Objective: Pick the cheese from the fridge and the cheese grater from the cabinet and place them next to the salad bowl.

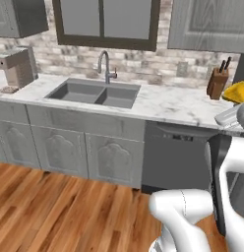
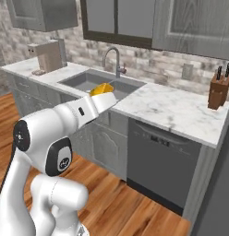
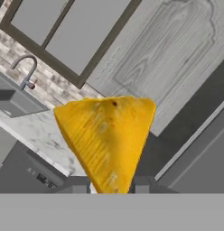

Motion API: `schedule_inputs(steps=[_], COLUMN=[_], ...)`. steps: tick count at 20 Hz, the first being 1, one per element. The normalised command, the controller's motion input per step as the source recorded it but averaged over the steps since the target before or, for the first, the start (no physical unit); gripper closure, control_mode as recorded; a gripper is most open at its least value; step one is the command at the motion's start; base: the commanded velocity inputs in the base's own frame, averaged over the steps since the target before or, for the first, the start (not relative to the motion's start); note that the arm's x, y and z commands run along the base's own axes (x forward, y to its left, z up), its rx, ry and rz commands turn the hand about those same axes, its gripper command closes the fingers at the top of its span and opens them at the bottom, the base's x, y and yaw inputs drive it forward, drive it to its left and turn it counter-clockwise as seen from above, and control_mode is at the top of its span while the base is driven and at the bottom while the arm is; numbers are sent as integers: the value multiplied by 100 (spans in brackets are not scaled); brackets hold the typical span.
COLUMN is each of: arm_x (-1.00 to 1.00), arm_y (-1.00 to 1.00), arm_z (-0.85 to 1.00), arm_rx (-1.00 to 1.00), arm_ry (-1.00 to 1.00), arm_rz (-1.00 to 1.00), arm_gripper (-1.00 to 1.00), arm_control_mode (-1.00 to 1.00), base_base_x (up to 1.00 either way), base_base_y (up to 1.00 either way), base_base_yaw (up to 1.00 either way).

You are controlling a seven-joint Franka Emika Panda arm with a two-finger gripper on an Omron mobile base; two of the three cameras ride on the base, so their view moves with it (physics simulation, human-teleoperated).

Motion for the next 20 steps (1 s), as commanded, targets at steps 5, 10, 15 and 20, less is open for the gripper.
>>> schedule_inputs(steps=[5,10,15,20], arm_x=[0,0,0,0], arm_y=[0,0,0,0], arm_z=[0,0,0,0], arm_rx=[0,0,0,0], arm_ry=[0,0,0,0], arm_rz=[0,0,0,0], arm_gripper=[100,100,100,100], arm_control_mode=[100,100,100,100], base_base_x=[-2,0,0,0], base_base_y=[19,12,2,0], base_base_yaw=[24,27,31,32])
